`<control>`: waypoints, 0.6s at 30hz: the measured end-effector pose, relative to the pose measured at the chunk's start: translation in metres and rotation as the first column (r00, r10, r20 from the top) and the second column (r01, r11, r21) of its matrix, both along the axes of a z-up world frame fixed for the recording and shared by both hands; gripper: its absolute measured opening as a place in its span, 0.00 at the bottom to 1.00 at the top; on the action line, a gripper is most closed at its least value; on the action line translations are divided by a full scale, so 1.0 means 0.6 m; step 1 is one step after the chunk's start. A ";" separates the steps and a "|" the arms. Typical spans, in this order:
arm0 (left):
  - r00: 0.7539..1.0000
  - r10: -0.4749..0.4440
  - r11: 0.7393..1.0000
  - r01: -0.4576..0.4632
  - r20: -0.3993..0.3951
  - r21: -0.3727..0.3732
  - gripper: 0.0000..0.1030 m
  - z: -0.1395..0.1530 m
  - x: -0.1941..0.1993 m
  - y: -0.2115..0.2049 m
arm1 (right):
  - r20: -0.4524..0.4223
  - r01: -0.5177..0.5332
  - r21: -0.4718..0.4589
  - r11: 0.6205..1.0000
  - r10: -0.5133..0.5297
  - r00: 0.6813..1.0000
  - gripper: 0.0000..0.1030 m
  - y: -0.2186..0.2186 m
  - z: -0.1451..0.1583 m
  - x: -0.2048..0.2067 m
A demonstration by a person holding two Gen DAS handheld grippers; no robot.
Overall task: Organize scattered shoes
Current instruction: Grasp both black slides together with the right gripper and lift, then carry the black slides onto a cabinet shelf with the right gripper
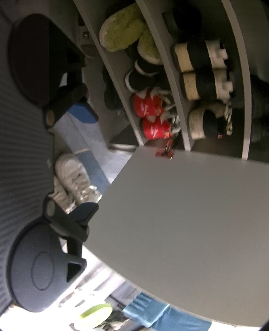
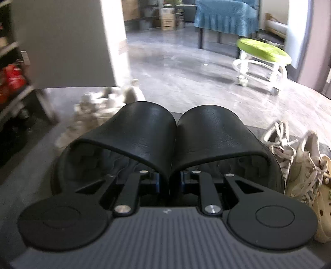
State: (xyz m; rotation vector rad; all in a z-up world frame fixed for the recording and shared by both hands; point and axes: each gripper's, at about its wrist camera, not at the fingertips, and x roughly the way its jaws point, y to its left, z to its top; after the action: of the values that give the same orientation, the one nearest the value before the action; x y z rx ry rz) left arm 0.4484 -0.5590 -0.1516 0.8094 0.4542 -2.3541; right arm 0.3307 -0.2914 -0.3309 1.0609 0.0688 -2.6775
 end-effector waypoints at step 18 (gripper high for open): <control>0.953 0.301 0.943 -0.294 0.021 -0.157 0.82 0.024 0.075 -0.140 | -0.159 -0.324 -0.290 0.901 0.289 0.944 0.20 -0.059 0.235 0.045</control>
State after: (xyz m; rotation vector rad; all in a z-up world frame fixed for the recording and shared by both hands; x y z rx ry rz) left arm 0.4934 -0.6432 -0.1370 0.6696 0.3463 -2.0573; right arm 0.3580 -0.3265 -0.1899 0.7313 -0.1514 -2.3579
